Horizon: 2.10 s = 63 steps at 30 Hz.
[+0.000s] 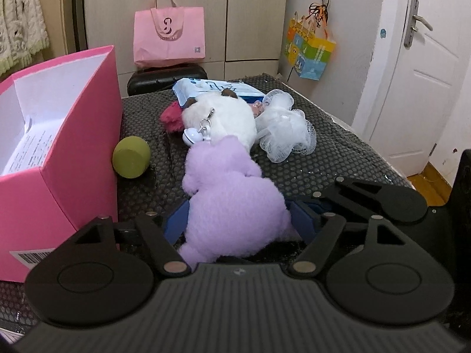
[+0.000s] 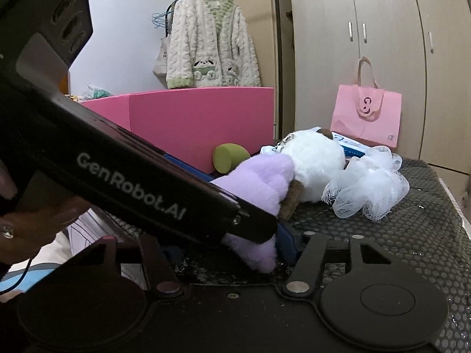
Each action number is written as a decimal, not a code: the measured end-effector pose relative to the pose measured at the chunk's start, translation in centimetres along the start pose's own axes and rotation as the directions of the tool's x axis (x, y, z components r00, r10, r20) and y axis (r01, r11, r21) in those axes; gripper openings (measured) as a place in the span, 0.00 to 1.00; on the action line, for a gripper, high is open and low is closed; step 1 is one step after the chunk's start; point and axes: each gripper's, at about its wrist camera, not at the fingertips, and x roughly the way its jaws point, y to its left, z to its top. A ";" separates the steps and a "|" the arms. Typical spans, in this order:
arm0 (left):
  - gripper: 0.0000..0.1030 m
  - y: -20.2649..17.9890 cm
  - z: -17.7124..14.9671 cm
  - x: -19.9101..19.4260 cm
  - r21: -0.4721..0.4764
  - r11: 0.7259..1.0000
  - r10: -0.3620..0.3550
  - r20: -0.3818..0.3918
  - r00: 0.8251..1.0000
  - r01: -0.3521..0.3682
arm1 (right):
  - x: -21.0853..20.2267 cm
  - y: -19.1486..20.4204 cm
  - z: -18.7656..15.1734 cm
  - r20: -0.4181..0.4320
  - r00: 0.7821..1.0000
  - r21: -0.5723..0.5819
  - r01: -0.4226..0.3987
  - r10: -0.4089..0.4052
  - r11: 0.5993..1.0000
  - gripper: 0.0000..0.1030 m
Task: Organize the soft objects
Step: 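Reach the left tool to the lilac plush bunny and close on it, then carry the lilac bunny with the left tool into the pink box and release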
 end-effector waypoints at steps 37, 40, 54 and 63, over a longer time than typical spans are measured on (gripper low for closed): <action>0.68 -0.1 -0.6 -5.6 -0.021 1.000 -0.022 -0.080 0.997 0.020 | -1.6 2.4 2.2 -0.106 0.994 0.085 0.010 -0.001 0.996 0.58; 0.68 0.6 -0.8 -6.7 -0.042 0.999 -0.029 -0.087 0.996 0.026 | -1.7 3.3 2.9 -0.132 0.991 0.087 -0.006 0.017 0.996 0.58; 0.68 4.9 -2.0 -13.5 -0.130 0.991 -0.008 -0.120 0.993 -0.008 | -1.7 9.5 6.3 -0.208 0.967 0.060 -0.141 0.150 0.988 0.57; 0.68 7.8 -0.1 -17.6 -0.136 0.989 0.048 -0.045 0.998 -0.053 | -0.6 12.2 10.7 -0.156 0.969 -0.033 -0.201 0.193 0.979 0.57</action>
